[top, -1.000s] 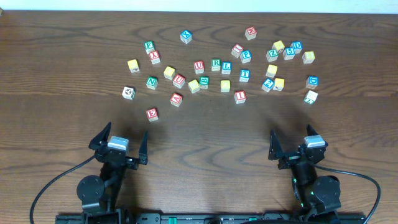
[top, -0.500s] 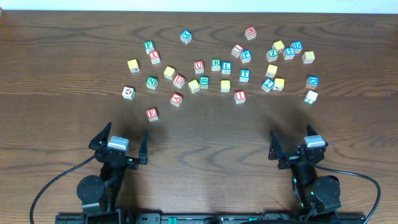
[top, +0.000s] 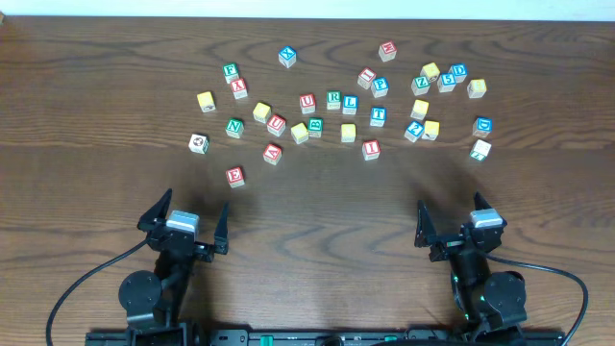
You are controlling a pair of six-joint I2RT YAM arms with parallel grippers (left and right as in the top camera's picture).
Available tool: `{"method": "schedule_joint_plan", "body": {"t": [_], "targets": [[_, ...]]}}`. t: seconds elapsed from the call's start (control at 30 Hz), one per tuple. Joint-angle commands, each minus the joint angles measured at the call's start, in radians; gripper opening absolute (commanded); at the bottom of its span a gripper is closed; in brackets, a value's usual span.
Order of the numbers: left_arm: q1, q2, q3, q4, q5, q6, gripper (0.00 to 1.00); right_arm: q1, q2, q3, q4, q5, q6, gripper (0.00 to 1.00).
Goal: Spell out NEURIPS
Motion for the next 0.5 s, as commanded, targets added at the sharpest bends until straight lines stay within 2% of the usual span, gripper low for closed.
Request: {"method": "schedule_joint_plan", "body": {"t": [0.0,0.3,0.47], "targets": [[0.005,0.0,-0.019,-0.034,-0.001,-0.005,0.98,-0.008,-0.001,-0.001,-0.005,-0.006,-0.006,0.99],[0.004,0.0,-0.018,-0.026,0.03,-0.009,0.98,-0.008,-0.001,-0.001,-0.005,-0.006,-0.006,0.99],[0.004,0.003,0.023,-0.06,0.029,-0.066,0.98,-0.008,-0.001,-0.001,-0.005,-0.006,-0.006,0.99]]}}
